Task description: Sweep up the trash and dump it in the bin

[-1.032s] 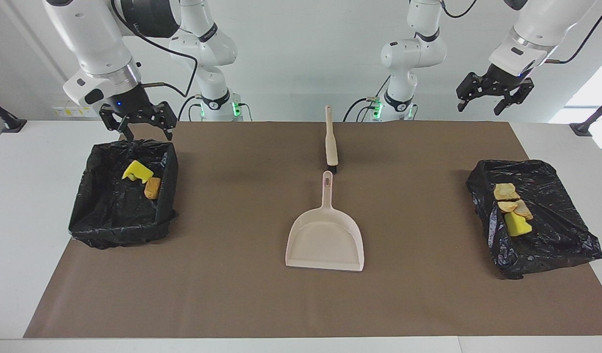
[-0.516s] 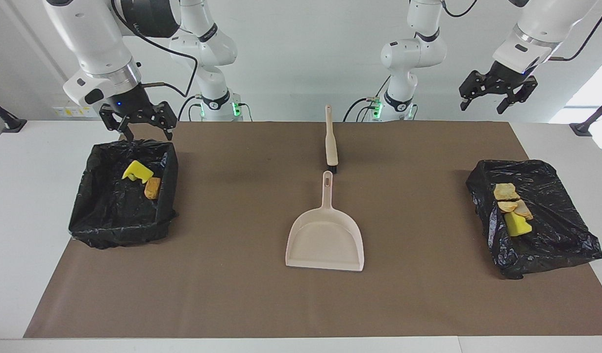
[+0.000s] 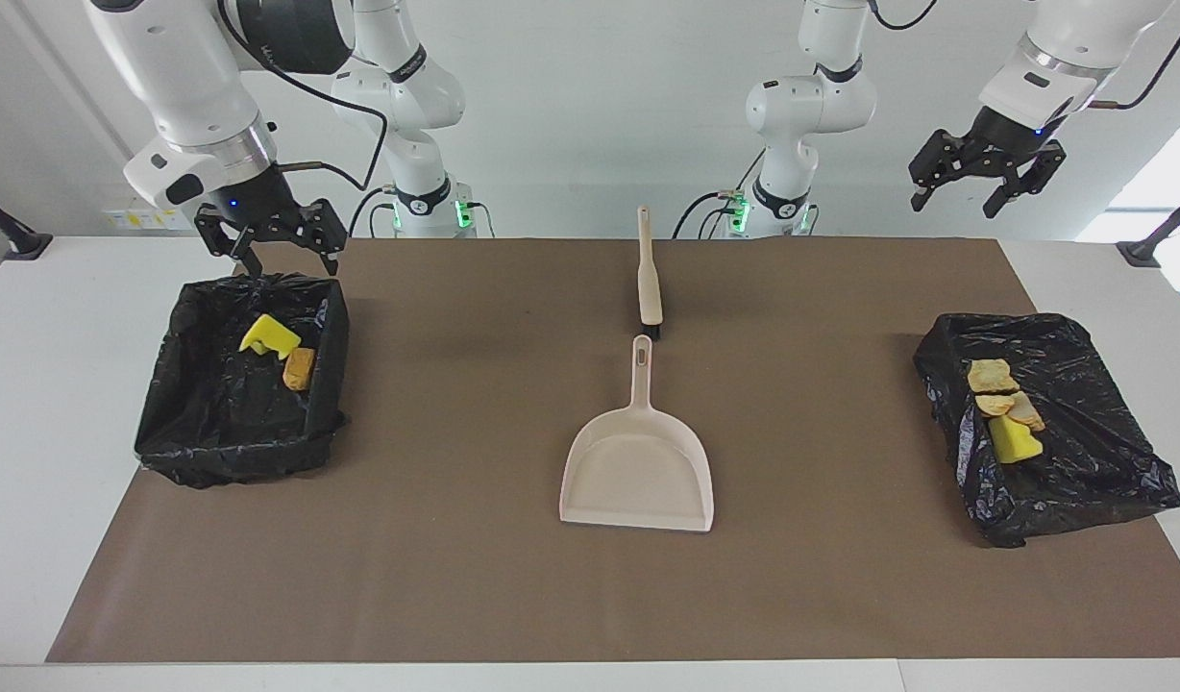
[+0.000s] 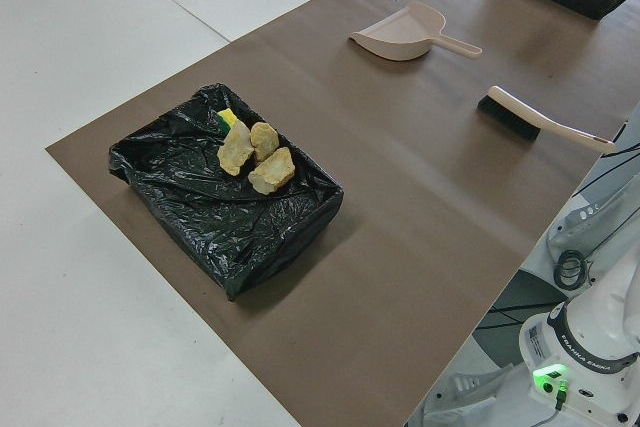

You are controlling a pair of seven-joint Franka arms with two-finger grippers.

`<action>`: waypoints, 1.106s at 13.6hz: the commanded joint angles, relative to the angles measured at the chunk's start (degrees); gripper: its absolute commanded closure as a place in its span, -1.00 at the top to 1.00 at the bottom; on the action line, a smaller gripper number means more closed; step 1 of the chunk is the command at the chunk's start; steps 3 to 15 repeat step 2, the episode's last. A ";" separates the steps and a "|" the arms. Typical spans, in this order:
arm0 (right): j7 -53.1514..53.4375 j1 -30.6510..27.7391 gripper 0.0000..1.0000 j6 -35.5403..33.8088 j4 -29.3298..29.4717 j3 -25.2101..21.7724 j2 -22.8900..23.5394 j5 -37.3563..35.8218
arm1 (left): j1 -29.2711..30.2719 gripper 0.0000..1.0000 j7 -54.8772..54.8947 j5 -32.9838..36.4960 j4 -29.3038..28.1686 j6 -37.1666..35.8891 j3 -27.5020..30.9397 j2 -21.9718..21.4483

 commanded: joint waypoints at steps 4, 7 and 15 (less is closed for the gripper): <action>0.94 -0.55 1.00 0.04 -1.41 0.20 -1.22 1.72 | -0.65 1.00 -0.04 0.38 0.15 0.36 0.86 -0.43; 0.94 -0.55 1.00 0.04 -1.41 0.20 -1.22 1.72 | -0.65 1.00 -0.04 0.38 0.15 0.36 0.86 -0.43; 0.94 -0.55 1.00 0.04 -1.41 0.20 -1.22 1.72 | -0.65 1.00 -0.04 0.38 0.15 0.36 0.86 -0.43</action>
